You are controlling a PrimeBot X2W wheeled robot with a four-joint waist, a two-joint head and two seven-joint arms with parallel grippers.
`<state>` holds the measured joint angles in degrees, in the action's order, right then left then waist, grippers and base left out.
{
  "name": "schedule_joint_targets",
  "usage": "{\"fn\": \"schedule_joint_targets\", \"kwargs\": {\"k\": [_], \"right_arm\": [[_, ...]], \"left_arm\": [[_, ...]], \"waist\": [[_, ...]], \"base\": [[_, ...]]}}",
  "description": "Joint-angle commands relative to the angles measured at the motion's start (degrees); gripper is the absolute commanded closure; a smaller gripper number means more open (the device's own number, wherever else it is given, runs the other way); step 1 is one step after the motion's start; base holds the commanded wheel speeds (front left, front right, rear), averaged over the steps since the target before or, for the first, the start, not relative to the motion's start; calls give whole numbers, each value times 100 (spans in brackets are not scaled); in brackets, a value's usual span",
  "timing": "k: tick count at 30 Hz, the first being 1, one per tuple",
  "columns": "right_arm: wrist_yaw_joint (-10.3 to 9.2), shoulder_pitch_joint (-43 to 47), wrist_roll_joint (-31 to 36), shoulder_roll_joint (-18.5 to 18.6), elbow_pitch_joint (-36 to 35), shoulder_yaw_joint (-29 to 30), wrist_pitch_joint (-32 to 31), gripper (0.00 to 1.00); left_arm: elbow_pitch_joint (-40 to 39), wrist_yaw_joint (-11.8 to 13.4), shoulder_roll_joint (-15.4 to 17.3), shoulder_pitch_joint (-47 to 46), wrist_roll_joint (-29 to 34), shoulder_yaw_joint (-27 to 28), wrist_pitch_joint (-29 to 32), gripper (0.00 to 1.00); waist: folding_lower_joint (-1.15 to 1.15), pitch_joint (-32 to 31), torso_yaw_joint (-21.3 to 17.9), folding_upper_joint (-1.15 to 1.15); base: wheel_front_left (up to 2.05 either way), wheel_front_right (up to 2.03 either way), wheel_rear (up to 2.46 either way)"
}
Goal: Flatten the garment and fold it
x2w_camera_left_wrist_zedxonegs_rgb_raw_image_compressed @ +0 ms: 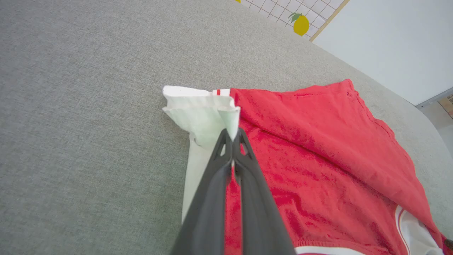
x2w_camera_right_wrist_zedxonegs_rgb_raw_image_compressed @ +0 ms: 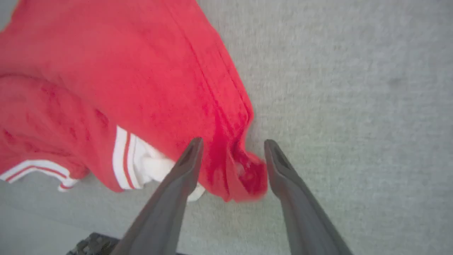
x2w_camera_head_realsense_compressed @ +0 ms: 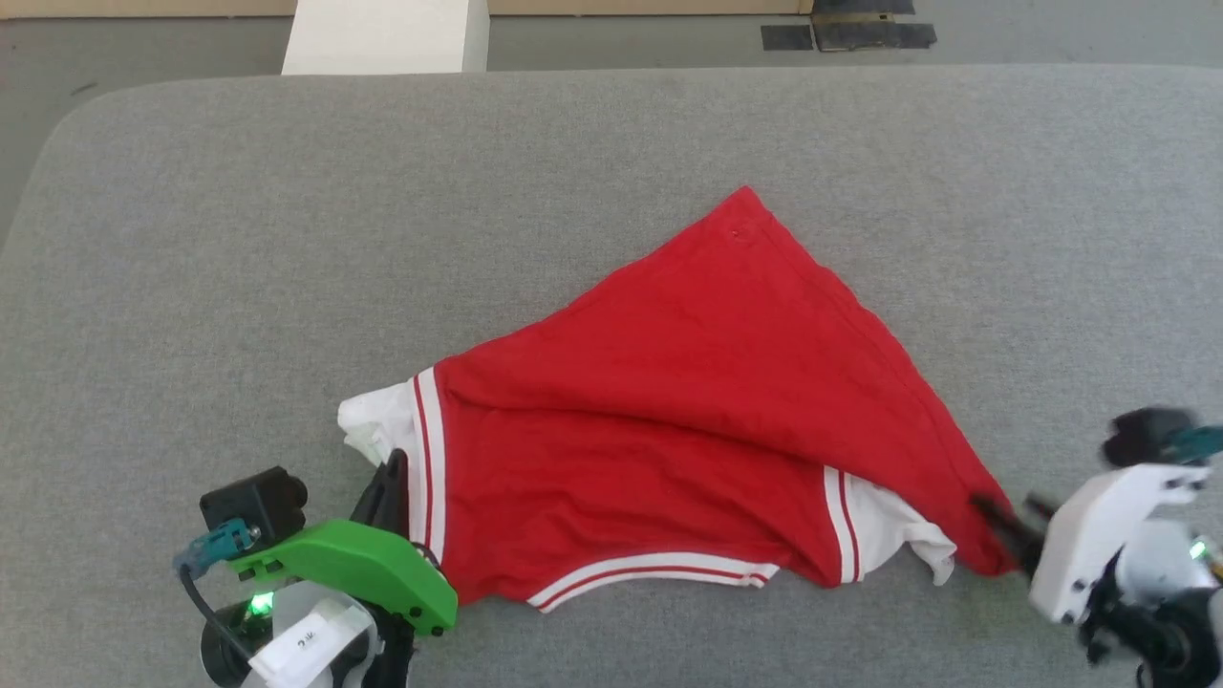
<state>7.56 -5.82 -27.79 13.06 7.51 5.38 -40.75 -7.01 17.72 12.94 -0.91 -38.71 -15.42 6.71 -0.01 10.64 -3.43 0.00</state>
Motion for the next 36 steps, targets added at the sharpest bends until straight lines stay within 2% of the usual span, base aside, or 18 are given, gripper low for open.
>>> {"fn": "schedule_joint_targets", "kwargs": {"k": [1,9,13,17,22,27,36], "right_arm": [[-8,-93,-51,-11,-139,70,254,0],[-8,-430,-34,30,-633,372,2228,0],[-8,-650,26,3,-548,328,2727,0],[-8,-1048,104,-8,-415,176,2857,0],[-8,-1821,281,103,-117,-172,2724,0],[-8,-2841,593,361,399,-686,2212,0],[-8,-4354,1096,765,1468,-1605,380,0]], "left_arm": [[17,12,-9,68,-57,23,-47,100],[37,26,10,96,-94,49,-57,100],[21,23,18,87,-90,32,-58,100],[-41,31,20,10,-54,-15,-37,100],[-96,-1,-3,-173,12,-122,-23,100],[-170,-44,-44,-457,104,-233,-33,100],[-228,-128,-181,-887,203,-435,-64,100]], "waist": [[1,-32,-14,0],[1,-145,-35,0],[1,-120,25,0],[1,50,156,0],[1,392,452,0],[1,859,878,0],[1,1603,1471,0]], "base": [[0,0,0],[0,0,0],[0,0,0],[0,0,0],[0,0,0],[0,0,0],[0,0,0]]}}
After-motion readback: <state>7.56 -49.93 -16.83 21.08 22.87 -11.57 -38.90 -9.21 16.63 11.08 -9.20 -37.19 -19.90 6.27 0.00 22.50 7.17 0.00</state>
